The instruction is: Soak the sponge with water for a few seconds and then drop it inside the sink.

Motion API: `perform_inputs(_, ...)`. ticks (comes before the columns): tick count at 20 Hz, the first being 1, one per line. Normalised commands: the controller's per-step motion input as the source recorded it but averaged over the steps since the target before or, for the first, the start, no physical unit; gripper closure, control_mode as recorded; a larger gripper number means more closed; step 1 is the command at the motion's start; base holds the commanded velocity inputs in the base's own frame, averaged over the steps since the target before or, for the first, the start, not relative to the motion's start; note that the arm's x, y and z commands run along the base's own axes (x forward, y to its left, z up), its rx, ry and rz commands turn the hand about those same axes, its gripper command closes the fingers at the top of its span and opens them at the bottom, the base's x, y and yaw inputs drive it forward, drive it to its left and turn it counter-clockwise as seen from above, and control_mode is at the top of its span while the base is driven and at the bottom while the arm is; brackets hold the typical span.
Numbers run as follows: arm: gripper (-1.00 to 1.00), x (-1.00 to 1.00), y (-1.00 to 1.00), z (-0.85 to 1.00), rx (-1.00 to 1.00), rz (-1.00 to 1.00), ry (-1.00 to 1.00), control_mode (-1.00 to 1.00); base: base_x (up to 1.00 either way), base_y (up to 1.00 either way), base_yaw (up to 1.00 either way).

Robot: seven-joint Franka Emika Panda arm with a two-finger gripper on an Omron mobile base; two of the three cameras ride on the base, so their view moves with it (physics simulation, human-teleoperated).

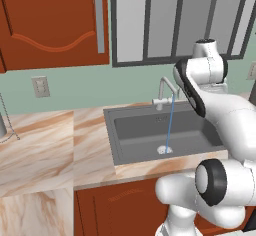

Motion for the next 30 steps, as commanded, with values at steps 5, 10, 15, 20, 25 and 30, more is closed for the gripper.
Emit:
perform_inputs(5,1.0,-0.1,0.19,0.0,-0.06,-0.07,0.0,-1.0,0.0,0.0,0.0)
perform_inputs(10,1.0,-0.07,0.25,-0.04,-0.07,-0.08,0.0,-1.0,0.0,0.0,0.0)
perform_inputs(15,1.0,-0.01,0.24,-0.07,-0.06,-0.08,0.0,-1.0,0.0,0.0,0.0)
perform_inputs(20,1.0,-0.02,0.2,-0.12,-0.04,-0.09,0.0,-1.0,0.0,0.0,0.0)
perform_inputs(25,1.0,0.0,0.1,-0.27,-0.04,-0.12,-0.02,-1.0,0.0,0.0,0.0)
perform_inputs(30,1.0,0.0,0.08,-0.36,-0.04,-0.15,-0.05,-1.0,0.0,0.0,0.0)
